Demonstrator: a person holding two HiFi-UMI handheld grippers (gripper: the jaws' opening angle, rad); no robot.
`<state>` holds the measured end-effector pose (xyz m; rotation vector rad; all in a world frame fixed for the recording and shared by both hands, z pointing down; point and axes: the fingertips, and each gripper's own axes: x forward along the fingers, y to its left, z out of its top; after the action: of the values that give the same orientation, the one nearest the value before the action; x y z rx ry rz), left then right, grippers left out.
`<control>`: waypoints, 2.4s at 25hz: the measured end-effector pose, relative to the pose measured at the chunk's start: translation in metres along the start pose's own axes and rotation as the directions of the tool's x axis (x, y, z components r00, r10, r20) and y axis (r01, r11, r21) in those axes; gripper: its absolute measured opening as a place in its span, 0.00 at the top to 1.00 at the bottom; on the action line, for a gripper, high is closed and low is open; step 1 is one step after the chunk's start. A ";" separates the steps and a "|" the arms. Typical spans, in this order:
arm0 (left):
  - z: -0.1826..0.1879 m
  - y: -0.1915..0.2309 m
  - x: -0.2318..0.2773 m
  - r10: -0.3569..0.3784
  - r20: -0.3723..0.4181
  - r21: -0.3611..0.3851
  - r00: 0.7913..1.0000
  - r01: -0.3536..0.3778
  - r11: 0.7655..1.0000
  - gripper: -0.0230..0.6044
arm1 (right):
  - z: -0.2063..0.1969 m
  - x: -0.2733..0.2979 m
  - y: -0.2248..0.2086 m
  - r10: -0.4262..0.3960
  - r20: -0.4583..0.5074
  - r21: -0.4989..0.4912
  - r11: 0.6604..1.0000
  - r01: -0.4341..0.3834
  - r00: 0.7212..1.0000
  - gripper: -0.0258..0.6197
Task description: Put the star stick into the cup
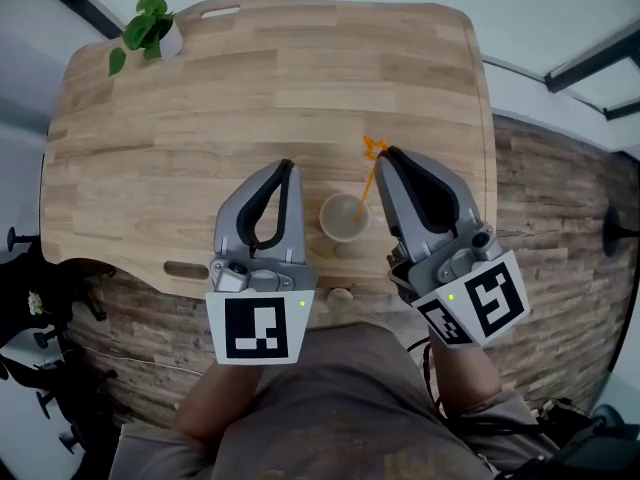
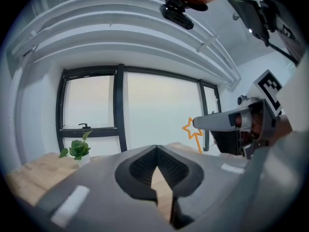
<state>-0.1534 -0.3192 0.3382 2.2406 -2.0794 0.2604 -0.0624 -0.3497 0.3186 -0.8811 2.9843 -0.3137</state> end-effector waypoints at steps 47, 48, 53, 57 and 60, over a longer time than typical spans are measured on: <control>0.096 0.022 -0.014 -0.027 0.188 0.006 0.982 0.027 1.000 0.96 | 0.089 -0.004 0.013 -0.113 0.178 -0.166 0.976 0.143 0.978 0.92; 0.102 0.023 -0.014 -0.024 0.203 0.016 0.979 0.021 1.000 0.96 | 0.093 -0.003 0.014 -0.115 0.183 -0.177 0.973 0.148 0.976 0.92; 0.120 0.028 -0.012 -0.013 0.245 0.036 0.969 0.004 0.999 0.96 | 0.106 0.004 0.020 -0.101 0.192 -0.232 0.962 0.145 0.976 0.92; 0.125 0.028 -0.009 -0.016 0.260 0.036 0.966 0.006 0.999 0.96 | 0.110 0.007 0.022 -0.097 0.192 -0.266 0.953 0.146 0.977 0.92; 0.127 0.025 -0.007 -0.020 0.270 0.041 0.963 0.010 0.999 0.96 | 0.112 0.007 0.020 -0.103 0.191 -0.279 0.948 0.154 0.976 0.93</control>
<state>-0.1696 -0.3360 0.2102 2.4346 -2.1988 -0.0088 -0.0714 -0.3584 0.2056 -1.0679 2.8576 0.2026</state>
